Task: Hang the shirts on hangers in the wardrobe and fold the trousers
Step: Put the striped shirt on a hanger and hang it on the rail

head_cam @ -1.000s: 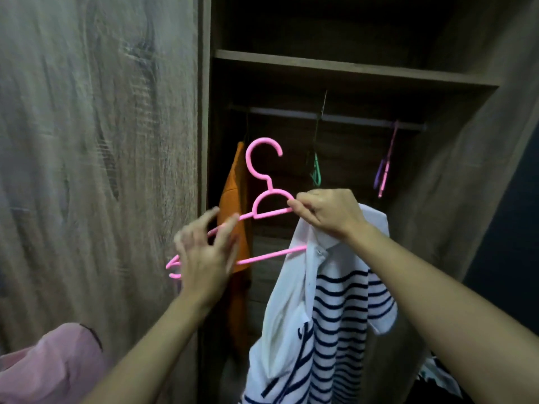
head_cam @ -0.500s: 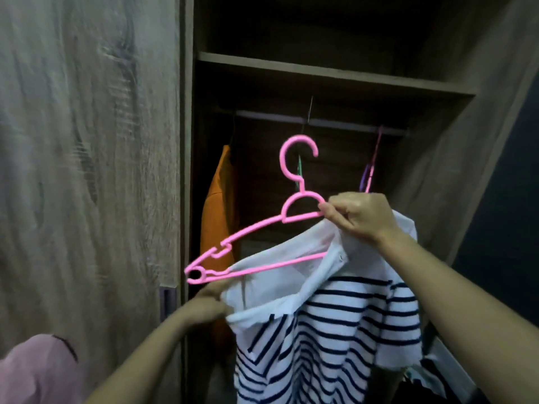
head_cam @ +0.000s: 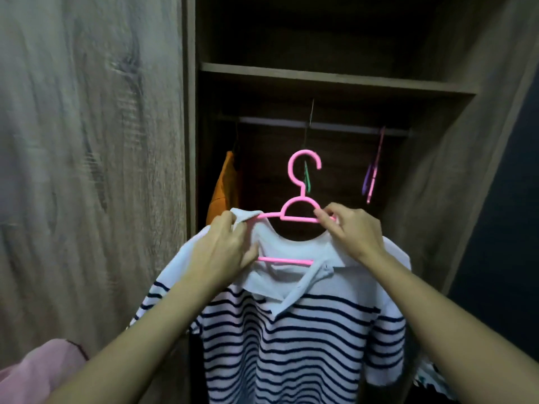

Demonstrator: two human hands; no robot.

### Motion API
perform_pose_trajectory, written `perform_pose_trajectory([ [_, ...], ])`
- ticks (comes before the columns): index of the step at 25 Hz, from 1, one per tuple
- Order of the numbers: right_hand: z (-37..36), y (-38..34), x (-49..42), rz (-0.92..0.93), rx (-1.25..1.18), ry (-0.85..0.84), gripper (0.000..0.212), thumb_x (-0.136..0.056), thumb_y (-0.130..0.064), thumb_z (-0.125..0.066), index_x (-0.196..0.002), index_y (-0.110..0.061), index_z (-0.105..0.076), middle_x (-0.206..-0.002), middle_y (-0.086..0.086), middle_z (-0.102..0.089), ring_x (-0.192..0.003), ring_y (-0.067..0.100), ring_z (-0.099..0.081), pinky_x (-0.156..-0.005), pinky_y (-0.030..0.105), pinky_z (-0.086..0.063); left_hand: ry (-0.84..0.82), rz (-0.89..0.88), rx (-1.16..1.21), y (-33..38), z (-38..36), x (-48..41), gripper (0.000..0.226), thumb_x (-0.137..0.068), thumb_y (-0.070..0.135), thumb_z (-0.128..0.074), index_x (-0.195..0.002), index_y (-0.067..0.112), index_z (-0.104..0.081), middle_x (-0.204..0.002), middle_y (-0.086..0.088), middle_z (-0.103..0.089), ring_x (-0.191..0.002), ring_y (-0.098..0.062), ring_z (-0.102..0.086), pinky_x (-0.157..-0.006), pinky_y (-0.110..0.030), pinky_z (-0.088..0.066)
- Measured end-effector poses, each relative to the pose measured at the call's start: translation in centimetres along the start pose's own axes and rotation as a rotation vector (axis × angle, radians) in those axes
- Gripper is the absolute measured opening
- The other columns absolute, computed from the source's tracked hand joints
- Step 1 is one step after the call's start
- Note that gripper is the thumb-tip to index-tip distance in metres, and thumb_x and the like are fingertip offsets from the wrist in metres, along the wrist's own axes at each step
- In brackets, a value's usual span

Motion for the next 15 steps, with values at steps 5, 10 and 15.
perform_pose_trajectory([
  [5,2.0,0.9,0.3,-0.005,-0.200,0.081,0.056,-0.078,-0.072,-0.026,-0.086,-0.031,-0.063,-0.076,-0.009,-0.069,-0.074,0.014,-0.064,-0.064,0.032,-0.044,0.023,-0.045,0.188,-2.9,2.5,-0.2,0.051,-0.083,0.053,-0.049,-0.120,0.018,-0.050,-0.118,-0.010,-0.056,-0.108,-0.024,-0.052,-0.091,-0.038,-0.040],
  [10,1.7,-1.3,0.1,0.040,-0.121,0.030,0.058,-0.076,-0.072,-0.023,-0.086,-0.030,-0.062,-0.071,-0.009,-0.066,-0.075,0.015,-0.063,-0.061,0.030,-0.039,-0.085,0.026,0.256,-4.5,1.6,-1.0,0.054,-0.081,0.069,-0.033,-0.103,0.025,-0.055,-0.061,0.011,-0.050,-0.059,-0.011,-0.052,-0.053,-0.020,-0.034],
  [15,2.7,2.6,-0.9,-0.044,-0.191,-0.077,0.056,-0.083,-0.067,-0.022,-0.108,-0.032,-0.058,-0.097,-0.010,-0.064,-0.090,0.013,-0.056,-0.075,0.030,-0.038,-0.039,0.200,0.472,-8.8,2.8,-1.9,0.030,-0.081,0.059,-0.048,-0.092,0.037,-0.063,-0.078,0.016,-0.064,-0.071,-0.002,-0.059,-0.062,-0.030,-0.046],
])
Point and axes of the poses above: each hand's wrist, its own x-axis away from the middle knuckle, its own z-axis out of the back of the hand, y = z × x, the point moved 10 cm from there along -x, towards the middle knuckle
